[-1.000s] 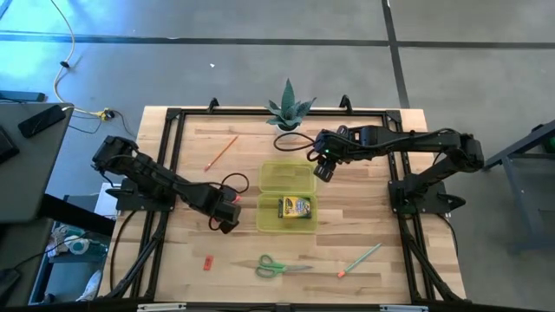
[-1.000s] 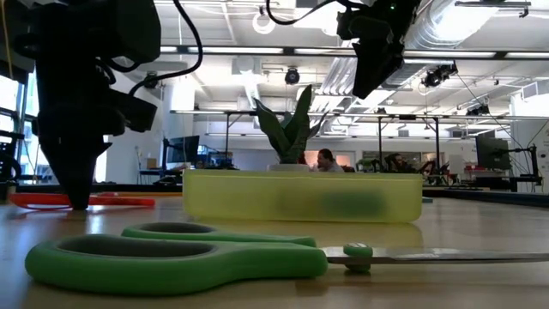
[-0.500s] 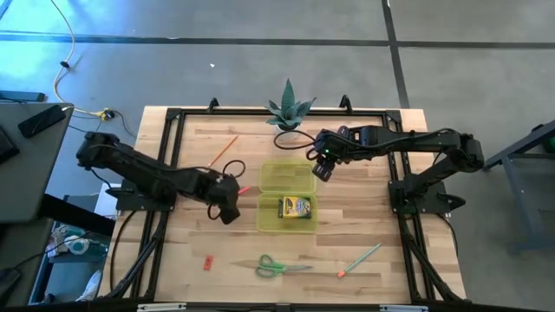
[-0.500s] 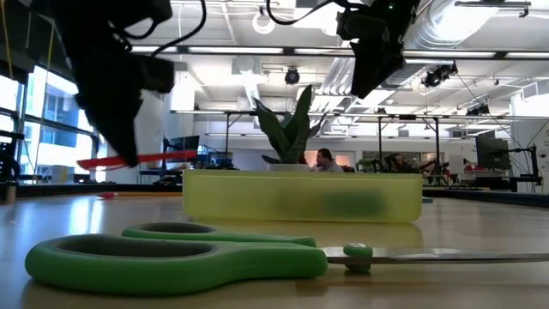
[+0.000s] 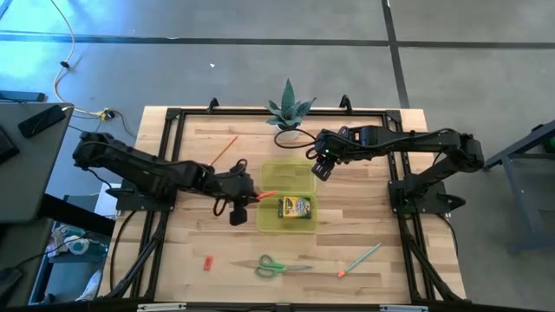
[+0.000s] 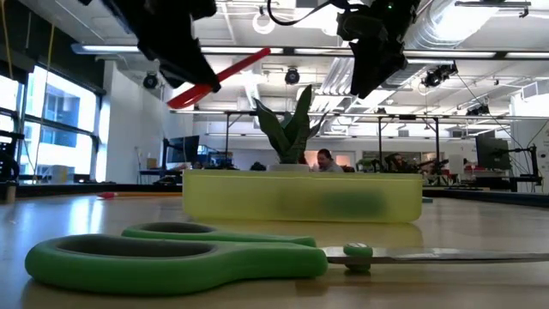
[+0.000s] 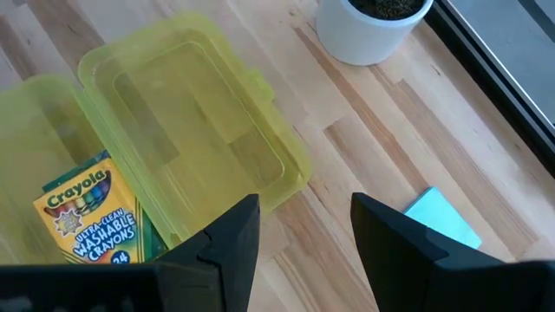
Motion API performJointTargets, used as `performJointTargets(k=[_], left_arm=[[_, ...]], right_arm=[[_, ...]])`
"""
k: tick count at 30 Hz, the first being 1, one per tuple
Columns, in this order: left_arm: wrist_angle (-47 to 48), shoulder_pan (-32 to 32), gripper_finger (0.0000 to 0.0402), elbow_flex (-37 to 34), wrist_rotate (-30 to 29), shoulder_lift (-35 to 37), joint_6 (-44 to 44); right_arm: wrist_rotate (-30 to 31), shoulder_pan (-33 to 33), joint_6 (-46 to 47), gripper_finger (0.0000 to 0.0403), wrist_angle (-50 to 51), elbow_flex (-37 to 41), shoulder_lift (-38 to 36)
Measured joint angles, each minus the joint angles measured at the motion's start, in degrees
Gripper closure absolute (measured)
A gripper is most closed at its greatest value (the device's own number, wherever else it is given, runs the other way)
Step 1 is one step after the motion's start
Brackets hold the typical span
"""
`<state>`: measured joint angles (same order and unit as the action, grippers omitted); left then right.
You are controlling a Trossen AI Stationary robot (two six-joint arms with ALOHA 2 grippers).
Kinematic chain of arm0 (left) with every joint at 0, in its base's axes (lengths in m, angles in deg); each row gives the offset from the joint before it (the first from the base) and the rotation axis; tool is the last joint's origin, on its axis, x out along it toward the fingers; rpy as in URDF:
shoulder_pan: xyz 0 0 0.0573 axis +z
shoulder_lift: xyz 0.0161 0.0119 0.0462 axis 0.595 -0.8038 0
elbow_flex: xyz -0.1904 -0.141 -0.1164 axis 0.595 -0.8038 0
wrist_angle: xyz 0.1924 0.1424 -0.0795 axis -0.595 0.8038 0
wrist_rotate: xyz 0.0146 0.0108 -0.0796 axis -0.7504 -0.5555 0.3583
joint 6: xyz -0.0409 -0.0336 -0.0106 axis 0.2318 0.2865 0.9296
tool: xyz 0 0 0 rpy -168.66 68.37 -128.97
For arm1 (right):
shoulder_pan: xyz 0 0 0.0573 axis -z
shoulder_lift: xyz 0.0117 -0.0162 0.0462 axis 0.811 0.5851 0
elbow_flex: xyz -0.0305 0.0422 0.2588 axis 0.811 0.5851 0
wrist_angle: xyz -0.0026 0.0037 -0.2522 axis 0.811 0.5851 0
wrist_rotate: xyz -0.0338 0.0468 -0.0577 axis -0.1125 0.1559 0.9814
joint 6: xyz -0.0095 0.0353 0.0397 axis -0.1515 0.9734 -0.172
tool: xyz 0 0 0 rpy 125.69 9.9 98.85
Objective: Pack school essentials
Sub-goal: Put the orange ball pen into the yellow school supply box
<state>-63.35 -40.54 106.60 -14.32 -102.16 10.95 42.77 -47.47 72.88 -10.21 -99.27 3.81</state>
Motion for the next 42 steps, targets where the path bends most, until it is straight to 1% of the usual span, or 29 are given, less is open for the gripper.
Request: performJointTargets(k=[3, 9, 13, 22, 27, 34, 42], left_arm=[[-0.3, -0.1, 0.0360, 3.0, 0.8, -1.6, -1.4], [0.2, -0.3, 0.0360, 6.1, 1.3, -6.3, -0.2], [0.1, -0.5, 0.0360, 7.8, 3.6, -10.5, 1.2], [-0.4, -2.5, 0.0360, 13.4, 3.8, -21.3, 1.7], [-0.7, -3.2, 0.0360, 16.2, 3.9, -25.5, 1.7], [0.4, -3.2, 0.0360, 17.1, 4.0, -27.9, 1.7], [1.7, -3.2, 0.0360, 17.1, 4.0, -27.9, 1.7]], right_arm=[[0.1, 0.0, 0.0, 0.0229, -0.2, 0.0, 0.0], [0.1, 0.0, 0.0, 0.0229, -0.4, 0.0, 0.0], [0.1, 0.0, 0.0, 0.0229, -0.4, 0.0, 0.0], [0.1, 0.0, 0.0, 0.0229, -0.7, 0.0, 0.0], [0.1, 0.0, 0.0, 0.0229, -1.0, 0.0, 0.0], [0.1, 0.0, 0.0, 0.0229, -1.4, 0.0, 0.0], [0.1, 0.0, 0.0, 0.0229, -1.6, 0.0, 0.0]])
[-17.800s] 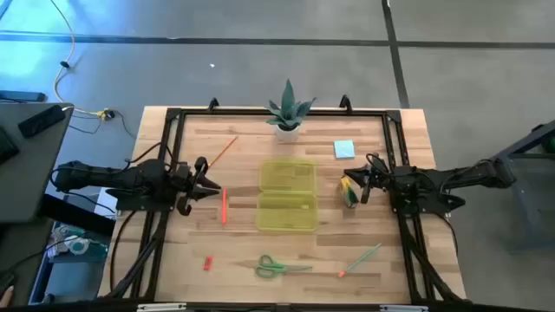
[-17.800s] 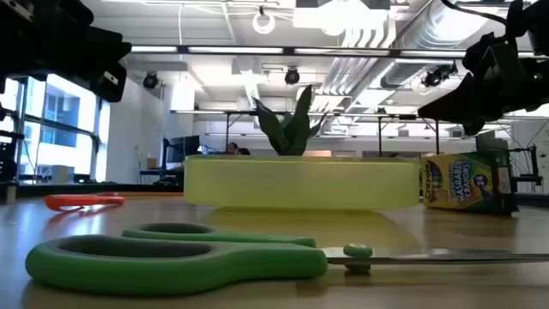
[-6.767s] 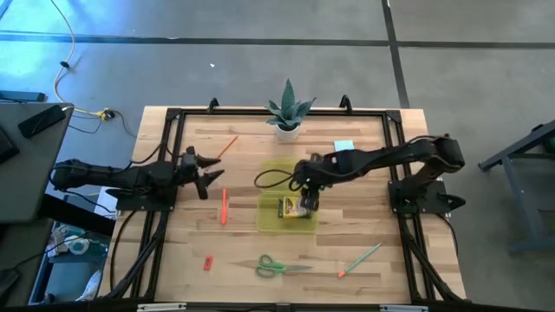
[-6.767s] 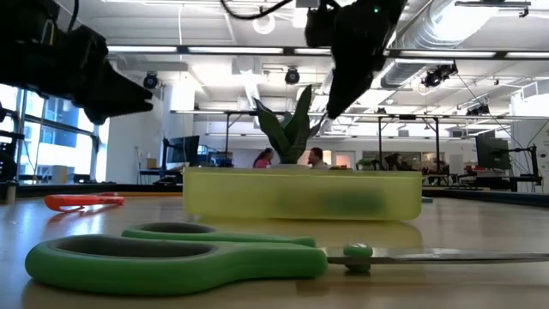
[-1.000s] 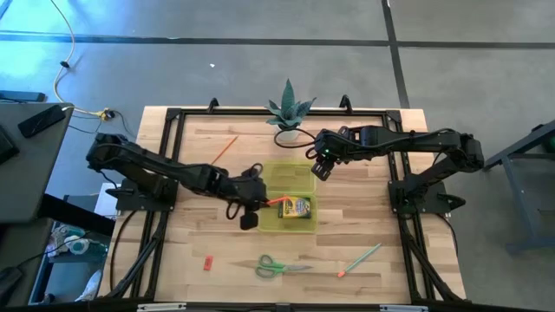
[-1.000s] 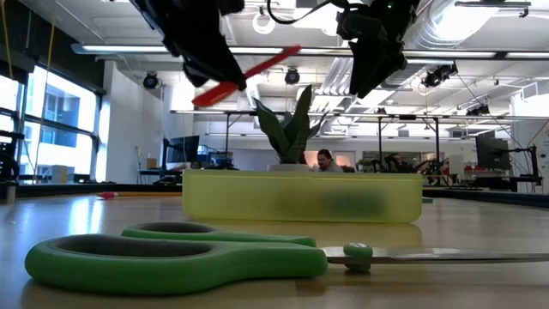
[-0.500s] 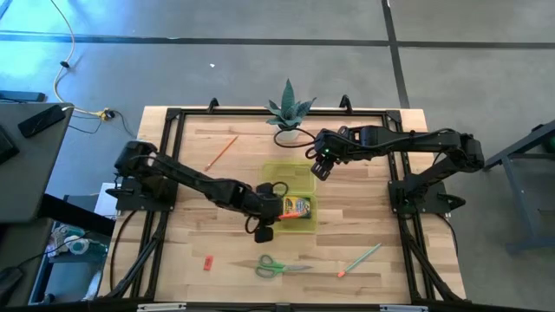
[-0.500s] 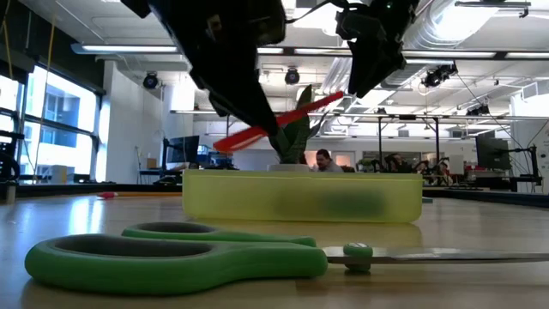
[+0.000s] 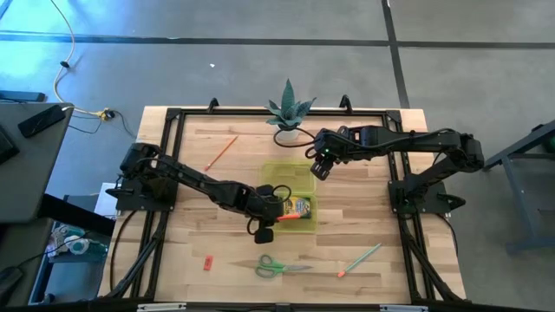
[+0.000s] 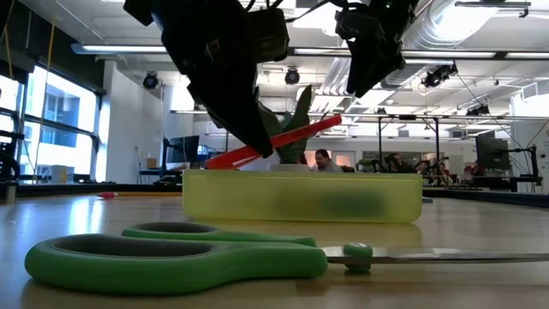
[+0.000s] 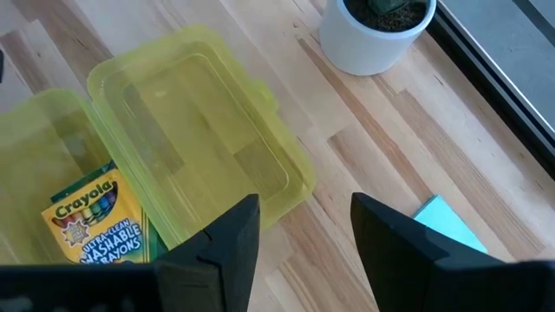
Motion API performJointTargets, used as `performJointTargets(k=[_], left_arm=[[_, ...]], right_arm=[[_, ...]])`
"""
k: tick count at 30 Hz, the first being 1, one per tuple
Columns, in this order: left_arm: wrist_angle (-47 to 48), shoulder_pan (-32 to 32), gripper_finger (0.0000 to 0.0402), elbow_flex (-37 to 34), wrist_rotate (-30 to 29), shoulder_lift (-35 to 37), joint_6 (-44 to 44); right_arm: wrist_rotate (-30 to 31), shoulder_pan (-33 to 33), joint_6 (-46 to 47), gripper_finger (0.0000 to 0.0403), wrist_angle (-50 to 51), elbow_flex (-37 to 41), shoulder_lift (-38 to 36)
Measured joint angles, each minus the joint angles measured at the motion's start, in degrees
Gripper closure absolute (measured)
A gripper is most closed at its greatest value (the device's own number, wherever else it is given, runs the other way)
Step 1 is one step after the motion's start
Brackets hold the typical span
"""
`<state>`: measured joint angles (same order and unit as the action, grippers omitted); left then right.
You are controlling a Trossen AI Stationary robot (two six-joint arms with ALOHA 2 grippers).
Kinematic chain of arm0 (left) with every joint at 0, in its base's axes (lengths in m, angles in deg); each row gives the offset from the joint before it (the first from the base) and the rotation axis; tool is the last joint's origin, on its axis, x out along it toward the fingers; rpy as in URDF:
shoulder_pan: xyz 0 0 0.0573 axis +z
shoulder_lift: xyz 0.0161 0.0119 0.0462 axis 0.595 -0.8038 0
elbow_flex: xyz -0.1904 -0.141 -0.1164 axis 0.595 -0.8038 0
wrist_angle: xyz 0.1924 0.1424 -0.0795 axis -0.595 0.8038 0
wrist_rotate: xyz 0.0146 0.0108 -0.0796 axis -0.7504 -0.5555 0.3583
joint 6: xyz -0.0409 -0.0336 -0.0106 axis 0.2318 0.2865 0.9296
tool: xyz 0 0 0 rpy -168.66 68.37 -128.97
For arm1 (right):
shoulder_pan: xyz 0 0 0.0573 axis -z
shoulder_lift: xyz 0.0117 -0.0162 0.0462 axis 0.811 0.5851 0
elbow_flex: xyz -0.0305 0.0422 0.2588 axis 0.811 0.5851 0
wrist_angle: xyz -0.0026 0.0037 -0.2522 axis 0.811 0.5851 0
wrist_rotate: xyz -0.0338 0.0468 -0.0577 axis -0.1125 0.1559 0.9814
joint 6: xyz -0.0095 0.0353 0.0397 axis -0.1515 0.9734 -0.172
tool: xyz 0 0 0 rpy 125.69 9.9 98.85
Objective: Pack school essentials
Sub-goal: Put the orange ball pen into the yellow school supply box
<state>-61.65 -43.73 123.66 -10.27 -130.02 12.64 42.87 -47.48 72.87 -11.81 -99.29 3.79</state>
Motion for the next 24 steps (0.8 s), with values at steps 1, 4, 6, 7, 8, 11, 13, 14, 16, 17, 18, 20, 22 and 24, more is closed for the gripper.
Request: performJointTargets(k=[1, 4, 6, 7, 8, 11, 13, 14, 16, 17, 18, 20, 22, 24], left_arm=[[0.2, 0.0, 0.0359, 0.0, 0.0, 0.0, 0.0], [-0.1, 0.0, 0.0359, 0.0, 0.0, -0.9, 0.0], [-0.2, 0.1, 0.0359, -0.1, 0.6, -1.5, -0.4], [-1.5, 0.1, 0.0359, 0.1, 1.3, -2.0, -0.5], [-1.4, 0.1, 0.0359, 0.1, 1.9, -2.4, -0.5], [-1.3, 0.1, 0.0359, 0.0, 2.8, -3.1, -0.5], [-1.3, 0.1, 0.0359, 0.0, 2.7, -3.7, -0.5], [-0.9, 0.1, 0.0358, -0.1, 2.6, -3.7, -0.6], [-1.3, 0.1, 0.0352, 0.0, 2.4, -3.8, -1.7], [-1.6, 0.1, 0.0347, 0.0, 2.3, -3.9, -2.3], [-1.5, 0.1, 0.0341, 0.0, 2.3, -4.1, -3.1], [-1.4, 0.1, 0.0328, 0.0, 2.4, -4.2, -4.7], [-1.7, 0.1, 0.0313, 0.0, 2.4, -4.1, -5.6], [-1.6, 0.1, 0.0298, 0.0, 2.4, -4.1, -5.6]], right_arm=[[0.0, 0.0, 0.0, 0.0229, -0.1, 0.0, 0.0], [0.0, 0.0, 0.0, 0.0229, -0.1, 0.0, 0.0], [0.0, 0.0, 0.0, 0.0229, -0.1, 0.0, 0.0], [0.0, 0.0, 0.0, 0.0229, -0.1, 0.0, 0.0], [0.0, 0.0, 0.0, 0.0229, -0.1, 0.0, 0.0], [0.0, 0.0, 0.0, 0.0229, -0.3, 0.0, 0.0], [0.0, 0.0, 0.4, 0.0229, -0.4, 0.0, 0.0], [0.0, 0.0, 0.9, 0.0229, -0.4, 0.0, 0.0], [0.0, 0.0, 2.1, 0.0229, -0.3, 0.0, 0.0], [0.0, 0.0, 2.3, 0.0229, -0.3, 0.0, 0.0], [0.0, 0.0, 2.6, 0.0229, -0.3, 0.0, 0.0], [0.0, 0.0, 3.4, 0.0229, -0.3, 0.0, 0.0], [-0.3, 0.0, 3.7, 0.0229, -0.3, 0.0, 0.0], [-0.3, 0.0, 3.7, 0.0229, -0.3, 0.0, 0.0]])
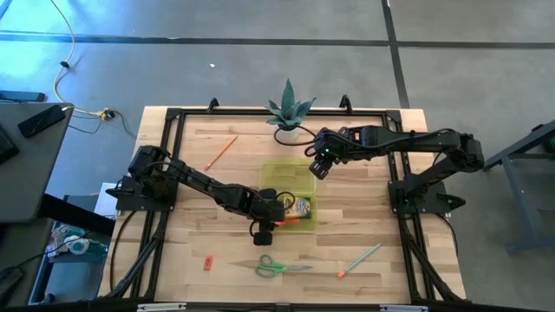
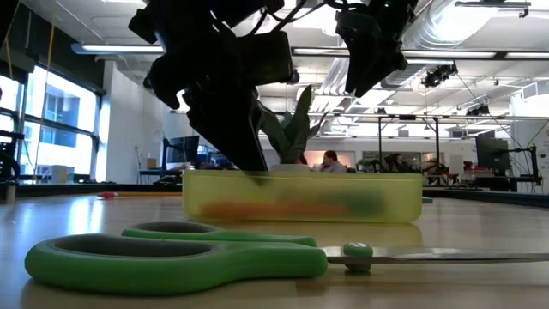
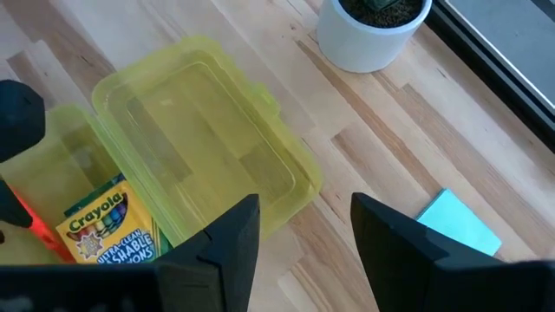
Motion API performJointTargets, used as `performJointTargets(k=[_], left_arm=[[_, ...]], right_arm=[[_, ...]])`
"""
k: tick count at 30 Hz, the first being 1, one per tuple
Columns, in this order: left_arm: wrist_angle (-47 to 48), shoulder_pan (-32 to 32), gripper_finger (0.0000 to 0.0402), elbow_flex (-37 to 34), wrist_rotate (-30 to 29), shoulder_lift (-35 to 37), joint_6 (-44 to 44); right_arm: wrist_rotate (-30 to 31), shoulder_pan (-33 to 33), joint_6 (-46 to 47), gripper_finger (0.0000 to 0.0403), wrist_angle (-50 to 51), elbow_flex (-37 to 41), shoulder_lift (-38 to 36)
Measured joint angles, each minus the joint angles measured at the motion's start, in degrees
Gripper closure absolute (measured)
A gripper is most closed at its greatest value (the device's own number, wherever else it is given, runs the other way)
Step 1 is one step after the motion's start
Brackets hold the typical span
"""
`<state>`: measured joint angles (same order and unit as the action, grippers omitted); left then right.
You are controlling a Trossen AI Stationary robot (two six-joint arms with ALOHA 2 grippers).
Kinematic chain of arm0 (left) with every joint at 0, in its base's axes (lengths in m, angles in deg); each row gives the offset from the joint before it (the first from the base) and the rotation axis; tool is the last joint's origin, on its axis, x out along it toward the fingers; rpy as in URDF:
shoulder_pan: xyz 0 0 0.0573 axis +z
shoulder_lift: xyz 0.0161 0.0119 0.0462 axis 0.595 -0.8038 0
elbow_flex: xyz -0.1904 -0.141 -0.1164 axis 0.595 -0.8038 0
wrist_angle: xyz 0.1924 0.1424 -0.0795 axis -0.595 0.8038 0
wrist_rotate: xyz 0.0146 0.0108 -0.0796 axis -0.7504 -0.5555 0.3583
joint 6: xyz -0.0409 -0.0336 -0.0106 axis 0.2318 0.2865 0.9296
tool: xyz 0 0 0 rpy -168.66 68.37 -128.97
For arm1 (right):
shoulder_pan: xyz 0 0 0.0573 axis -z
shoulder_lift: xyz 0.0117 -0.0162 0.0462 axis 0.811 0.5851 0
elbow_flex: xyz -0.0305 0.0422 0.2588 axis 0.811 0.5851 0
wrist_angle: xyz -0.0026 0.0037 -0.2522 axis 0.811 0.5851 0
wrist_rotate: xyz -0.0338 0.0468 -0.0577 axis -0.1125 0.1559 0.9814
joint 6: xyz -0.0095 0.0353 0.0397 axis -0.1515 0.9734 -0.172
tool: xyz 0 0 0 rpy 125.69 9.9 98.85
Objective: Pack school essentials
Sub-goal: Put the orange ball pen into the yellow school supply box, then put the light blue pencil into the yellow school supply box
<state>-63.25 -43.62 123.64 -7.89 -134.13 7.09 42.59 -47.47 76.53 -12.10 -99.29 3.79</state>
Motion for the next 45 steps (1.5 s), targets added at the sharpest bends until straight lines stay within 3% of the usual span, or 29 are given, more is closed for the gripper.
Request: performJointTargets(k=[7, 18, 23, 31, 37, 45], left_arm=[[2.0, 0.6, 0.0267, 0.0, 0.7, 2.1, -1.6], [13.5, 2.7, 0.0278, 0.0, 0.2, 11.5, -7.1], [19.2, 3.9, 0.0283, -1.9, -2.5, 15.0, -5.5], [12.3, 5.0, 0.0289, -15.4, -3.0, 24.0, 2.1], [5.7, 7.0, 0.0289, -23.7, -3.0, 29.8, 2.8], [-3.3, 10.7, 0.0291, -30.0, -3.0, 31.5, 2.5]], right_arm=[[0.0, 0.0, 0.0, 0.0229, 0.0, 0.0, 0.0], [-4.2, 0.0, 0.4, 0.0229, 0.4, 0.0, 0.0], [-5.9, -0.5, 1.3, 0.0229, 1.3, 0.0, 0.0], [-5.9, -4.2, 2.9, 0.0229, 1.8, 0.0, 0.0], [-5.5, -9.7, 4.1, 0.0229, 1.9, 0.0, 0.4], [-5.7, -19.3, 8.4, 0.0229, 1.4, 0.0, 2.3]])
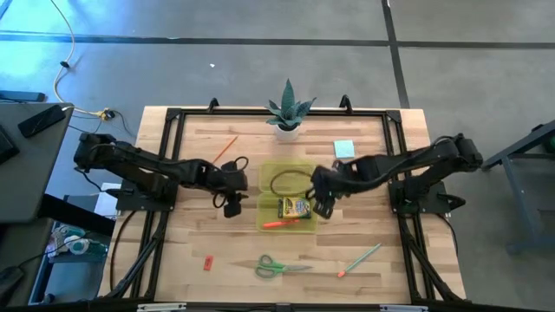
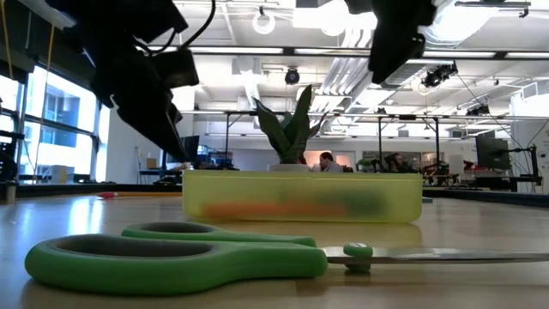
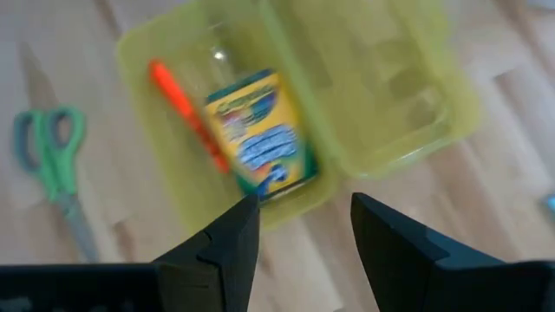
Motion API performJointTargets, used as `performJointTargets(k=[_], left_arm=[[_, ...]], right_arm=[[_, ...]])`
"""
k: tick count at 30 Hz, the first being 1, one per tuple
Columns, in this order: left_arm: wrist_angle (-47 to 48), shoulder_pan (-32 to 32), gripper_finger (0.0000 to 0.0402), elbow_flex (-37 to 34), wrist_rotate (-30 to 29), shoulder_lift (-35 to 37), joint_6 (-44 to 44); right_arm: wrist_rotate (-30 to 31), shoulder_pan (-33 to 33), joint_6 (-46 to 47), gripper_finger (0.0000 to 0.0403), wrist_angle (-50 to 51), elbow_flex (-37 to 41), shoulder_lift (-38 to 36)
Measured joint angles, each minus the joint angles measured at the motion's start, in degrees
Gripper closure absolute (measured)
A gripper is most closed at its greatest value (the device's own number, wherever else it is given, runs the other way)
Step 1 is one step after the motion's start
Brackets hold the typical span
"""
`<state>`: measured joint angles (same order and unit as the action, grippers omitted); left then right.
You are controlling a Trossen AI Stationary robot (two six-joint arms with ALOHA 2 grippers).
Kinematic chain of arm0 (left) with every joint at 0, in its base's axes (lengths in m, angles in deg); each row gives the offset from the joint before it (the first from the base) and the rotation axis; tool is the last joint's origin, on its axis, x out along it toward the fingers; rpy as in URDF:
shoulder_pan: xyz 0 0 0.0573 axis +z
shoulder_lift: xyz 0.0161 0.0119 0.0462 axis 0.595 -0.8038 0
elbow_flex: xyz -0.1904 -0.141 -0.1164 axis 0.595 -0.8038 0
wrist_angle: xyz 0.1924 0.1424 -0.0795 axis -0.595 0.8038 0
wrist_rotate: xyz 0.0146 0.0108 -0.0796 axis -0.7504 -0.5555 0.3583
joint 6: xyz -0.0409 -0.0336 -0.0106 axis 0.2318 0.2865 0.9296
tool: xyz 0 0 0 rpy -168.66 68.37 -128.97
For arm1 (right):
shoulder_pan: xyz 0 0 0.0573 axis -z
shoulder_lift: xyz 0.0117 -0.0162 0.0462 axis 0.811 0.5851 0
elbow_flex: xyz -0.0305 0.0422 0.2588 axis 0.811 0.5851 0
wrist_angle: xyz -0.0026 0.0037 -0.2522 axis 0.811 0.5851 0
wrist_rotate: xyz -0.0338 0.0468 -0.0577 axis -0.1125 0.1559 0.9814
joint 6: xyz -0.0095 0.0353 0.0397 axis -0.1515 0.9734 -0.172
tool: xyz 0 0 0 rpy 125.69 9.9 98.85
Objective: Pack school essentials
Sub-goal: Put the light blue pencil into the yellow school supply box
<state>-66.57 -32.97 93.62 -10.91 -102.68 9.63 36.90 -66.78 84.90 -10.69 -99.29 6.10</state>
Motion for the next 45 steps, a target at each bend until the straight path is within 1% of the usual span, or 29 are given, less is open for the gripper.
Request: performJointTargets(k=[8, 12, 15, 18, 27, 32, 36, 40, 45], left_arm=[[-1.2, 1.5, 0.0291, 0.0, 0.0, 0.0, 1.5], [-2.2, 1.0, 0.0291, 0.0, 0.0, 0.0, 1.5], [-2.8, 0.9, 0.0291, 0.0, -0.1, 0.0, 1.5], [-3.6, 0.9, 0.0291, 0.0, -0.2, 0.0, 1.6], [-4.2, 0.9, 0.0291, 0.1, -0.3, -0.1, 2.1], [-5.9, 0.9, 0.0291, 0.1, -0.3, -0.1, 2.2], [-6.7, 0.9, 0.0291, 0.1, -0.3, -0.1, 2.2], [-6.7, 0.9, 0.0291, 0.1, -0.3, -0.1, 2.2], [-6.6, 0.9, 0.0291, 0.1, -0.3, -0.1, 2.7]], right_arm=[[-0.3, -9.6, 2.0, 0.0229, -2.7, 0.0, 4.1], [-1.0, -14.5, 1.6, 0.0229, -2.6, 0.0, 7.0], [-1.8, -17.8, -0.6, 0.0229, -2.8, 0.0, 9.0], [-1.5, -20.5, 0.3, 0.0229, -3.8, 0.0, 10.2], [-1.7, -26.3, 4.6, 0.0229, -4.7, 0.0, 13.2], [-2.6, -28.4, 5.6, 0.0229, -7.6, 0.0, 15.8], [-3.3, -30.1, 5.6, 0.0229, -11.2, 0.0, 17.9], [-3.5, -31.9, 5.5, 0.0229, -12.2, 0.0, 19.5], [-4.4, -34.1, 1.9, 0.0229, -13.1, 0.0, 21.2]])
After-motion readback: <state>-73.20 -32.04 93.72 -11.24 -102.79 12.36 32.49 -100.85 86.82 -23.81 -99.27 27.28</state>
